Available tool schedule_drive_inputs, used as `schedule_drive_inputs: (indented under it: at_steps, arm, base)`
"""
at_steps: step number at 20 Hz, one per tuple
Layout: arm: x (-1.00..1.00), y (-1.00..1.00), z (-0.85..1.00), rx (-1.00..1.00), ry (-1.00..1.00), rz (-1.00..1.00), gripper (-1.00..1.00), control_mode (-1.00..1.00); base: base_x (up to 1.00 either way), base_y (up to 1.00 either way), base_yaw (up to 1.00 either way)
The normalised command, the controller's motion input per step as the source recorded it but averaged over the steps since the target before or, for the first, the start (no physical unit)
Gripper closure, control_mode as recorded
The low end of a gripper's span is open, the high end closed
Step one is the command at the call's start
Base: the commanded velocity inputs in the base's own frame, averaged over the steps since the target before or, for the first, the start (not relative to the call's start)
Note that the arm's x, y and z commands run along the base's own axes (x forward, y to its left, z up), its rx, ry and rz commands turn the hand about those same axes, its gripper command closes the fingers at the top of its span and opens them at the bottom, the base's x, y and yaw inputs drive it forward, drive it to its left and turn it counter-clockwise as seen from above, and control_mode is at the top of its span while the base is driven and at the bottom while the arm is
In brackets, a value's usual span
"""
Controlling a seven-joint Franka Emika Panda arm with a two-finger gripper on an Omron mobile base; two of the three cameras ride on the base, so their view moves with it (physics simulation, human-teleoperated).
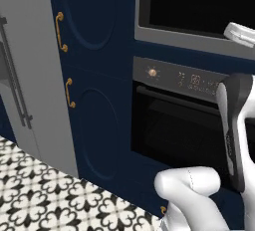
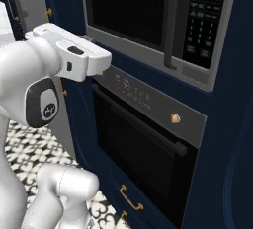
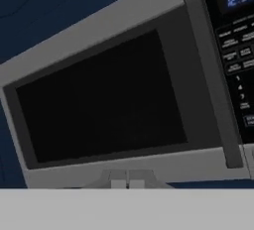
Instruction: Pick the garlic from the sink and place it in the bowl. Then pick the bowl and place it in the microwave. Then close the microwave door and press the start button.
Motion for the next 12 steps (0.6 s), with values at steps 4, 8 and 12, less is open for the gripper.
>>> schedule_drive_inputs:
  at_steps: [4,8,12]
  arm:
    - [-0.05,-0.32,0.0,-0.19,0.16,-0.13,1.0,-1.0]
    - [-0.02,-0.1,0.0,-0.21,0.17,-0.39,1.0,-1.0]
    - [0.03,-0.22,0.0,-0.12,0.14,-0.26,1.0,-1.0]
  base:
    - [0.0,0.0,0.0]
    - [0.0,0.0,0.0]
    - [0.0,0.0,0.0]
